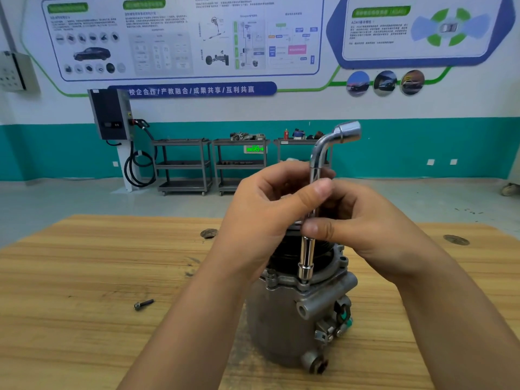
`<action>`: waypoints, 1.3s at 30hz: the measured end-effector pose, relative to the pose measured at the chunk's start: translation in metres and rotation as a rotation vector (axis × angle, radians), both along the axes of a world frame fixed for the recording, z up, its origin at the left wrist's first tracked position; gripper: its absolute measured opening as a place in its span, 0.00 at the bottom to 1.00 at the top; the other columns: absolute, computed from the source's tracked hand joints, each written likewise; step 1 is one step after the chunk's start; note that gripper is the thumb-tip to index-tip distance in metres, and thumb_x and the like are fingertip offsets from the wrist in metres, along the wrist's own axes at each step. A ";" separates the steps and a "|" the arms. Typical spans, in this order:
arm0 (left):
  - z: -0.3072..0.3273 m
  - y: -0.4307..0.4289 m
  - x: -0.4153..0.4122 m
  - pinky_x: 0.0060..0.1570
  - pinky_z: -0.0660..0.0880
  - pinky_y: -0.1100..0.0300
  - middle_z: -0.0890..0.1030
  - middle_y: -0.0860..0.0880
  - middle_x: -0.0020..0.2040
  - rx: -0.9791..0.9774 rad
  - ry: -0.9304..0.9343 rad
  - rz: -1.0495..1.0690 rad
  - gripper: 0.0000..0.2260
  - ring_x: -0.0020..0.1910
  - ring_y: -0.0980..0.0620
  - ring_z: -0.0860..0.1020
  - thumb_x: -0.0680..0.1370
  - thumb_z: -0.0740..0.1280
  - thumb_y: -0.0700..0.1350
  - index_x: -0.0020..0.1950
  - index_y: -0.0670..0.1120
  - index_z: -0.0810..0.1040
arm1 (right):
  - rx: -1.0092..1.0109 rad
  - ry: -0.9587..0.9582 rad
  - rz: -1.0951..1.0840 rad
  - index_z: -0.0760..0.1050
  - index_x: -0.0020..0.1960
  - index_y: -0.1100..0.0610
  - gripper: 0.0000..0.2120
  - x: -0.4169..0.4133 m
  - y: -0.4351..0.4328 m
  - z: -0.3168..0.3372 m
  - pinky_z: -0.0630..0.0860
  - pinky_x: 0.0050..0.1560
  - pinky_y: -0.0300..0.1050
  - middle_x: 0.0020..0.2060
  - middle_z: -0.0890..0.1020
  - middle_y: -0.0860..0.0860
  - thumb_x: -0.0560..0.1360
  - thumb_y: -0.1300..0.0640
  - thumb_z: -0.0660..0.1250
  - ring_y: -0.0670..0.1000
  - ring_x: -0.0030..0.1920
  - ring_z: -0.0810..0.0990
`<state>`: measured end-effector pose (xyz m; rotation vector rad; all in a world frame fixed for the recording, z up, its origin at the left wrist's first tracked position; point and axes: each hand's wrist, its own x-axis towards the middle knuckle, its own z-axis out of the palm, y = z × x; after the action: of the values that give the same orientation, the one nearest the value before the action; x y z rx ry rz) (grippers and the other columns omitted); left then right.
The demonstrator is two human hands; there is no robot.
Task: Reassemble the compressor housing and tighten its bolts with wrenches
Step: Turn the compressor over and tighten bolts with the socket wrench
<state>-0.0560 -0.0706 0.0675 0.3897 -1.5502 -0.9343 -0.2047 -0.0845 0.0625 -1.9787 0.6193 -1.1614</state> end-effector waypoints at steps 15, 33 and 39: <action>0.003 0.002 0.003 0.26 0.68 0.67 0.83 0.52 0.36 0.116 0.016 -0.057 0.05 0.32 0.56 0.77 0.72 0.67 0.42 0.41 0.46 0.83 | 0.072 -0.024 0.163 0.82 0.52 0.51 0.12 -0.004 0.001 0.001 0.76 0.50 0.36 0.44 0.86 0.51 0.70 0.57 0.68 0.48 0.50 0.83; -0.001 -0.001 0.000 0.44 0.76 0.65 0.82 0.53 0.40 -0.031 -0.051 0.018 0.07 0.43 0.57 0.81 0.71 0.68 0.40 0.42 0.51 0.84 | 0.045 -0.026 0.036 0.80 0.49 0.53 0.14 0.001 0.000 0.000 0.78 0.47 0.38 0.46 0.84 0.55 0.64 0.58 0.73 0.49 0.48 0.83; -0.001 -0.001 0.001 0.45 0.77 0.63 0.84 0.53 0.42 -0.003 -0.031 -0.015 0.09 0.45 0.55 0.82 0.72 0.67 0.40 0.43 0.52 0.85 | 0.049 -0.035 0.024 0.81 0.48 0.54 0.13 0.001 0.002 0.001 0.77 0.44 0.37 0.44 0.84 0.53 0.64 0.57 0.74 0.49 0.47 0.83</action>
<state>-0.0548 -0.0720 0.0667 0.3929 -1.5843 -0.9413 -0.2036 -0.0829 0.0634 -1.9153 0.5987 -1.1529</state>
